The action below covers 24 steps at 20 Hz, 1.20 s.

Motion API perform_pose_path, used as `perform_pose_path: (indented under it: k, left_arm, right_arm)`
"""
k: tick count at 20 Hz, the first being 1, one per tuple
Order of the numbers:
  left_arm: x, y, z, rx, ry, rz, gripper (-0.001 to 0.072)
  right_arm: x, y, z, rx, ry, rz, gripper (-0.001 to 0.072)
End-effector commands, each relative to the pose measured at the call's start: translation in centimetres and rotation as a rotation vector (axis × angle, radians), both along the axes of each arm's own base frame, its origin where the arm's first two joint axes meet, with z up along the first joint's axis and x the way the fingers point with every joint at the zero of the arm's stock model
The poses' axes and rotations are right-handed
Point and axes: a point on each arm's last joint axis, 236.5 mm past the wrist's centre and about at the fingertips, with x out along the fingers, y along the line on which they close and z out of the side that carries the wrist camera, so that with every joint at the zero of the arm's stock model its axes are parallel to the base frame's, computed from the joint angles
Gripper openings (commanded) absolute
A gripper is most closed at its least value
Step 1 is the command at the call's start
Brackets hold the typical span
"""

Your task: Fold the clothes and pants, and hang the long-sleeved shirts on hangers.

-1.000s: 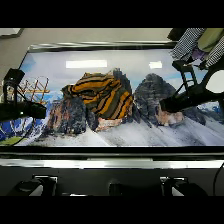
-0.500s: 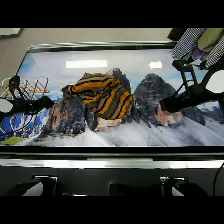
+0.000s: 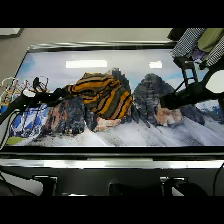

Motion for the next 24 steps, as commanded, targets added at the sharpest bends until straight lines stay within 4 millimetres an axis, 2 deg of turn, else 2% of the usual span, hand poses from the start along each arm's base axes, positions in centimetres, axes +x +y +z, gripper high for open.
perform_pose_path:
  k: [1,2,3,4,5,6,9,12,14,16,18,21,22,23,24]
  left_arm:
    - [2.9,-0.8,-1.4,-0.04,-0.009,0.055,0.0708]
    - [3.1,-1.1,-1.4,-0.049,-0.007,0.061,0.0689]
    - [3.1,-1.3,-1.5,-0.049,-0.006,0.056,0.0555]
    - [3.0,-1.5,-1.5,-0.05,-0.001,0.047,0.0248]
    - [2.8,-1.7,-1.5,-0.052,0.004,0.036,0.0035]
    - [2.7,-1.8,-1.5,-0.054,0.006,0.034,0.0029]
    - [2.5,-2.0,-1.2,-0.059,0.009,0.02,0.0028]
    - [2.5,-2.1,-0.9,-0.058,0.005,0.017,0.0028]
    - [2.5,-2.1,-0.9,-0.06,0.008,0.015,0.0027]
    - [2.4,-2.2,-0.8,-0.063,0.01,0.011,0.0027]
    - [2.4,-2.1,-0.6,-0.061,0.006,0.012,0.0026]
    - [2.3,-2.0,-0.3,-0.061,0.004,0.009,0.0026]
    - [2.3,-2.0,0.0,-0.057,-0.001,-0.001,0.0026]
    - [2.3,-2.0,0.4,-0.047,-0.01,-0.011,0.0025]
    - [2.3,-1.9,0.9,-0.034,-0.019,-0.018,0.0025]
  right_arm:
    - [0.5,0.1,0.1,0.004,-0.019,-0.005,0.025]
    - [0.3,0.1,-0.2,0.005,-0.006,-0.01,0.033]
    - [0.0,0.1,-1.0,0.019,0.022,-0.043,0.0396]
    - [-0.2,0.3,-2.3,0.047,0.056,-0.095,0.0525]
    - [-0.3,0.8,-3.7,0.088,0.085,-0.148,0.0622]
    - [-0.2,1.8,-5.5,0.148,0.111,-0.188,0.0666]
    - [1.2,6.6,-10.4,0.407,0.177,-0.276,0.0686]
    - [3.8,10.7,-14.6,0.615,0.233,-0.311,0.0688]
    - [4.9,13.3,-17.6,0.66,0.249,-0.302,0.0693]
    - [5.0,15.5,-20.8,0.664,0.287,-0.332,0.0693]
    - [5.1,17.1,-22.3,0.667,0.29,-0.357,0.0688]
    - [5.9,17.4,-22.5,0.643,0.23,-0.365,0.0666]
    - [6.0,17.4,-22.4,0.645,0.227,-0.365,0.0601]
    - [6.4,17.2,-22.2,0.644,0.212,-0.37,0.0409]
    - [6.5,17.0,-21.9,0.637,0.196,-0.363,0.0144]
